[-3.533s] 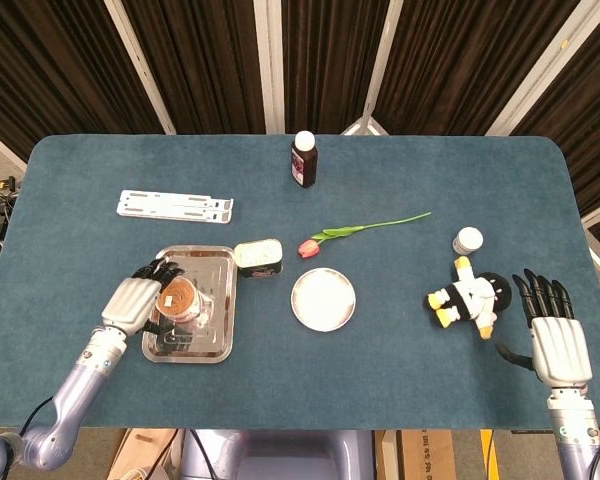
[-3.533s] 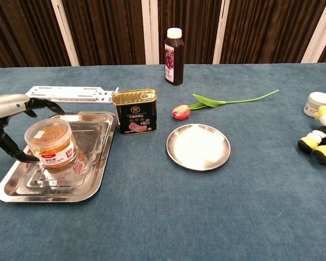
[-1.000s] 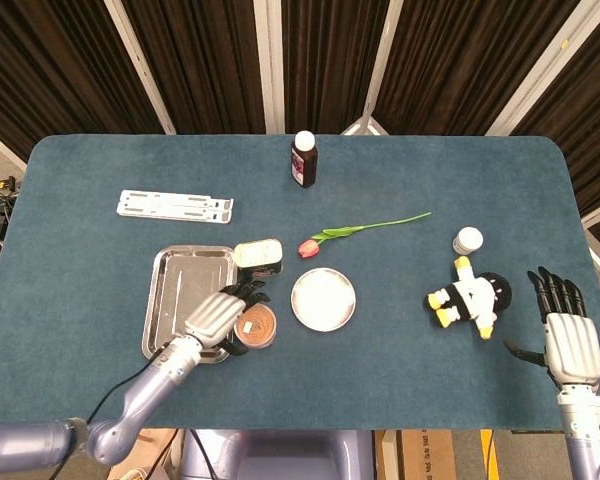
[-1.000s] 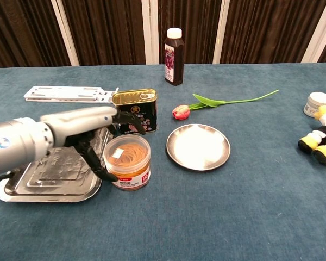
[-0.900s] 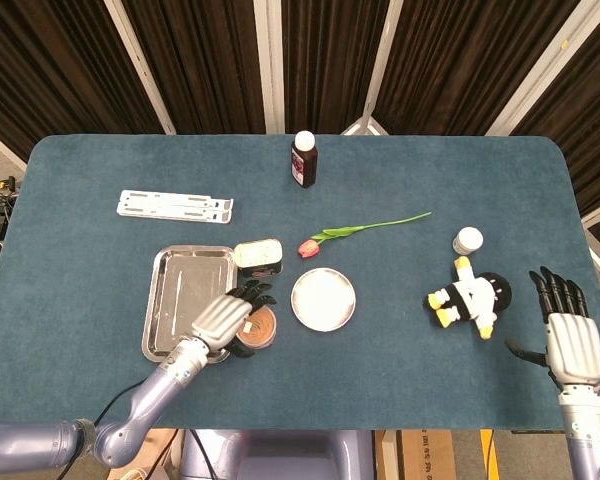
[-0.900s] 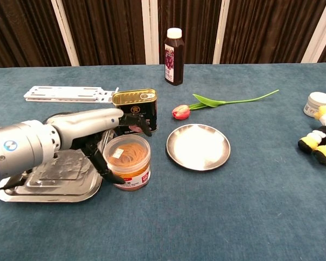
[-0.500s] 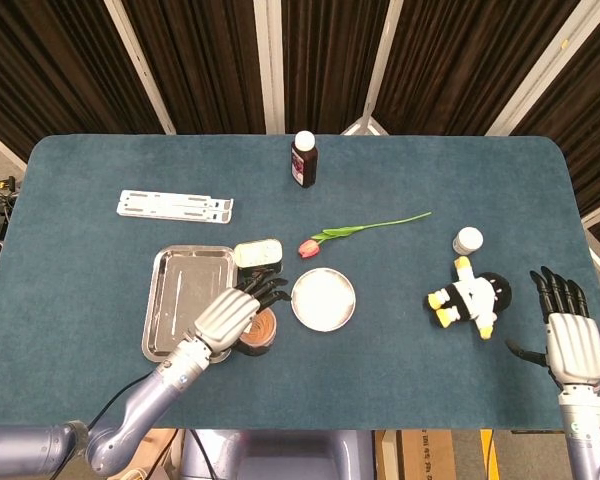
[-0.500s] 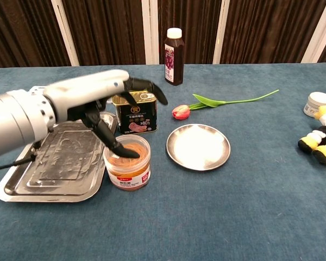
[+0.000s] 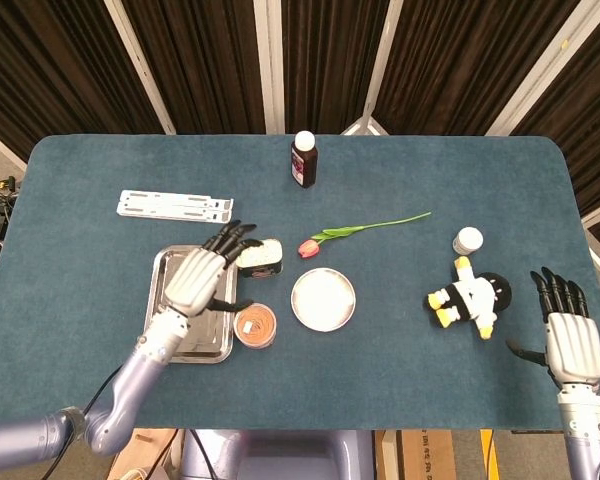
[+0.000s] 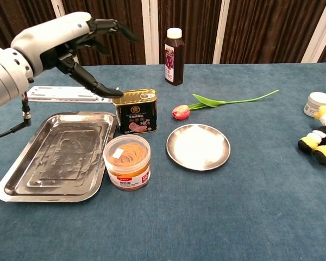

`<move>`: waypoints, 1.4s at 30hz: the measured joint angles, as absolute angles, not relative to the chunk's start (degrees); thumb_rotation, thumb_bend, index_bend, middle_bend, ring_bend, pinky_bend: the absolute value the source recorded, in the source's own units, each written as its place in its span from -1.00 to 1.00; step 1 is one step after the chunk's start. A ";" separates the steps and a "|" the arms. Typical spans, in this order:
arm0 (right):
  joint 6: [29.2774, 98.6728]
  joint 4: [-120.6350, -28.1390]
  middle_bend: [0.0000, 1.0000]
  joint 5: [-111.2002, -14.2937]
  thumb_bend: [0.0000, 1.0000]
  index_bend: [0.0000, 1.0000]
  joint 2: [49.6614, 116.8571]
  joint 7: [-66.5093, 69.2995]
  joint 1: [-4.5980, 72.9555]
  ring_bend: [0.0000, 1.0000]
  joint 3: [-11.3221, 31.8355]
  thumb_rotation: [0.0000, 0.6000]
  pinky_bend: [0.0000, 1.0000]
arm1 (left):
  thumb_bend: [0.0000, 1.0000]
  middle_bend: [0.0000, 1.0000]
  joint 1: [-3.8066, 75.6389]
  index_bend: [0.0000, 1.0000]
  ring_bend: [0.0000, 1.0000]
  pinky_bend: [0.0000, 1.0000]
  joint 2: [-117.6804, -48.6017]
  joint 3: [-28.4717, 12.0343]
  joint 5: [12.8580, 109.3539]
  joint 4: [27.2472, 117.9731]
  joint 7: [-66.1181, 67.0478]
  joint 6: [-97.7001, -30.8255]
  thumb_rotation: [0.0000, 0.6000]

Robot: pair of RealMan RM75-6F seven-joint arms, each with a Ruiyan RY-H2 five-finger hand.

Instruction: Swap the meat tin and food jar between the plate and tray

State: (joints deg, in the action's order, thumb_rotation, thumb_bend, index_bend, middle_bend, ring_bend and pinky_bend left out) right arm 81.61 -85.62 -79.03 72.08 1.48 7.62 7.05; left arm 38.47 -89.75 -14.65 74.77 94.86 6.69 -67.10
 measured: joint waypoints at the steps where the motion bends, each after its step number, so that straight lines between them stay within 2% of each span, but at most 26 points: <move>1: 81.46 -85.58 -1.00 -79.03 -0.84 -1.00 72.15 1.37 7.67 -1.00 7.03 1.00 -1.00 | -0.99 -0.90 38.49 -0.63 -0.97 -0.68 -90.06 -14.88 74.39 93.69 5.78 -67.00 1.00; 7: 80.88 -85.42 -1.00 -78.66 -0.84 -1.00 72.44 0.73 7.86 -1.00 7.07 1.00 -1.00 | -1.00 -0.99 39.05 -0.71 -1.00 -0.77 -91.44 -15.72 71.47 87.60 -0.85 -63.33 1.00; 15: 80.50 -85.31 -1.00 -78.33 -0.84 -1.00 72.48 0.93 7.90 -1.00 7.29 1.00 -1.00 | -1.00 -1.00 39.96 -0.72 -1.00 -0.79 -93.21 -16.06 68.62 80.61 -5.39 -59.10 1.00; 23: 80.50 -85.42 -1.00 -78.40 -0.84 -1.00 72.46 0.96 7.80 -1.00 7.25 1.00 -1.00 | -0.99 -0.88 41.34 -0.71 -1.00 -0.75 -96.76 -15.49 67.91 72.82 -7.26 -56.09 1.00; 29: 80.32 -85.24 -1.00 -78.33 -0.84 -1.00 72.50 1.14 7.81 -1.00 7.28 1.00 -1.00 | -0.64 -0.66 42.69 -0.57 -0.82 -0.58 -100.41 -15.38 68.04 67.27 -8.94 -54.65 1.00; 35: 79.92 -84.97 -1.00 -78.11 -0.84 -1.00 72.67 1.16 7.96 -1.00 7.40 1.00 -1.00 | -0.37 -0.61 43.90 -0.52 -0.79 -0.53 -103.10 -14.97 70.70 61.62 -13.27 -54.39 1.00; 42: 79.48 -84.75 -1.00 -77.87 -0.84 -1.00 72.90 1.02 8.03 -1.00 7.31 1.00 -1.00 | -0.08 -0.43 43.88 -0.39 -0.63 -0.41 -105.00 -14.32 73.14 63.10 -14.20 -56.54 1.00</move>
